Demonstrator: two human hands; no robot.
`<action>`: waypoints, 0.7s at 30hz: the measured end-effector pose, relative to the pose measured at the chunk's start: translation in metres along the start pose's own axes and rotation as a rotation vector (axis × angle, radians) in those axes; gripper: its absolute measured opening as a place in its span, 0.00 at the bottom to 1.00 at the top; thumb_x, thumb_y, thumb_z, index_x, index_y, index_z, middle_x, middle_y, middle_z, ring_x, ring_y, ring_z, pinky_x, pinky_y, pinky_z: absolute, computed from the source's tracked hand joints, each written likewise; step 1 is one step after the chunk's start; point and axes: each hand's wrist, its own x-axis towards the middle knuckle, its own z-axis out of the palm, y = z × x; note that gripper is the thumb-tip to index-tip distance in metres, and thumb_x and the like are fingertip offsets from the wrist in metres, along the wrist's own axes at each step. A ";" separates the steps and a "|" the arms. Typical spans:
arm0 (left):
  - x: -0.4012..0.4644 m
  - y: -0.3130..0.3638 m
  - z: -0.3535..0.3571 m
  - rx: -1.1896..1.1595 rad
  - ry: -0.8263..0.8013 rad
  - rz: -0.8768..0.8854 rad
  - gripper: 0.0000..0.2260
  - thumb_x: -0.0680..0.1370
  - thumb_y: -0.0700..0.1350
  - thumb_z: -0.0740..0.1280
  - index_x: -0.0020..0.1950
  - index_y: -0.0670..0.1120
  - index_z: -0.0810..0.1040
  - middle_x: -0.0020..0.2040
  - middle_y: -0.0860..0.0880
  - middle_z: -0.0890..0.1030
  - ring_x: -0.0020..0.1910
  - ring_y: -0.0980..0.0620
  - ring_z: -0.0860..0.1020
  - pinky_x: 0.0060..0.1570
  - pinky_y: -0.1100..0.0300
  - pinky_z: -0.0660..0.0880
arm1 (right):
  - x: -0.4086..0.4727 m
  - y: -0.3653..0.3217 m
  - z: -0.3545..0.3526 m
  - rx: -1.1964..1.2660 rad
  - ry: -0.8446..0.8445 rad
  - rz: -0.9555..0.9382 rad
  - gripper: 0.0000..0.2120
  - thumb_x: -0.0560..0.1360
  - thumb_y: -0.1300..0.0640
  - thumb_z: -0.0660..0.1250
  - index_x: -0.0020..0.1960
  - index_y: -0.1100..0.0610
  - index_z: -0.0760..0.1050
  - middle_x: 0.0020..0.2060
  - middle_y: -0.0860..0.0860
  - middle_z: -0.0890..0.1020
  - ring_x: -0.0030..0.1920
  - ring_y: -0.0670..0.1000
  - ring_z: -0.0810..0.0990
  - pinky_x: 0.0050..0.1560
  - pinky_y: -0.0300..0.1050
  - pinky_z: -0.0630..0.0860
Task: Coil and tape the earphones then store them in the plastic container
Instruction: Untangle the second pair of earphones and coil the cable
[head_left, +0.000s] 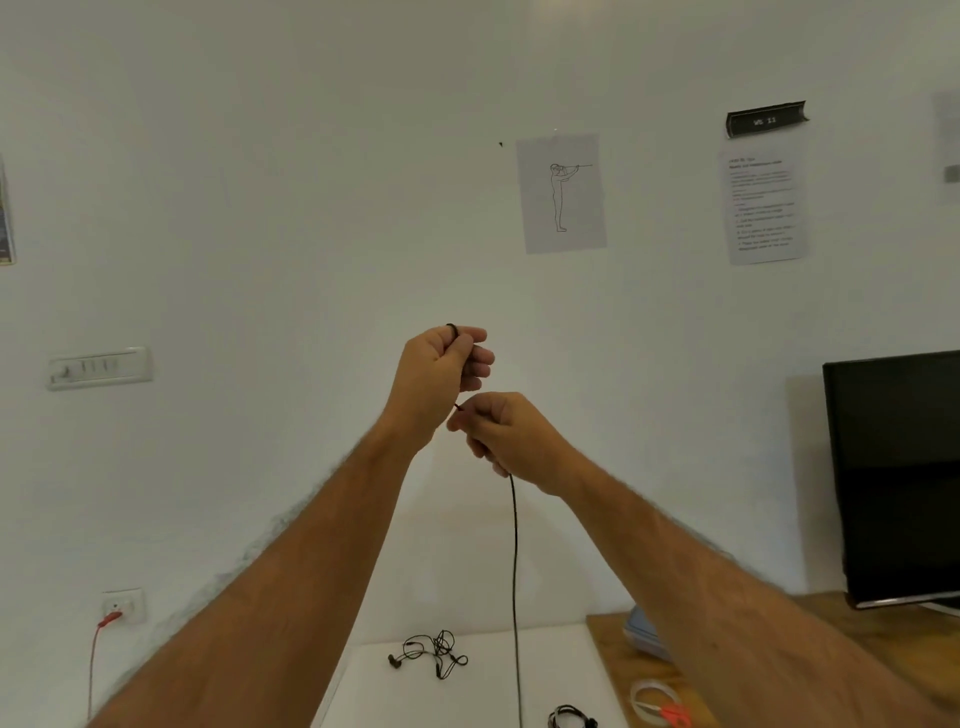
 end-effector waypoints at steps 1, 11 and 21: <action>0.001 -0.002 -0.003 0.022 -0.013 0.008 0.10 0.83 0.38 0.57 0.55 0.40 0.78 0.41 0.46 0.82 0.38 0.54 0.81 0.40 0.63 0.79 | 0.000 0.000 -0.001 -0.037 0.011 -0.003 0.12 0.82 0.58 0.60 0.48 0.59 0.81 0.29 0.50 0.76 0.25 0.46 0.68 0.25 0.37 0.65; -0.002 -0.025 -0.017 0.429 -0.169 0.007 0.11 0.84 0.42 0.57 0.52 0.42 0.79 0.41 0.46 0.83 0.39 0.53 0.83 0.42 0.59 0.81 | 0.004 -0.017 -0.021 -0.377 0.040 -0.118 0.11 0.76 0.61 0.67 0.35 0.53 0.78 0.20 0.38 0.73 0.25 0.40 0.71 0.30 0.29 0.65; -0.017 -0.021 -0.011 0.259 -0.241 -0.179 0.16 0.84 0.48 0.55 0.42 0.44 0.76 0.28 0.53 0.67 0.24 0.57 0.61 0.25 0.65 0.60 | 0.012 -0.044 -0.056 -0.768 0.018 -0.353 0.04 0.73 0.61 0.68 0.45 0.56 0.82 0.31 0.43 0.76 0.34 0.44 0.73 0.40 0.42 0.72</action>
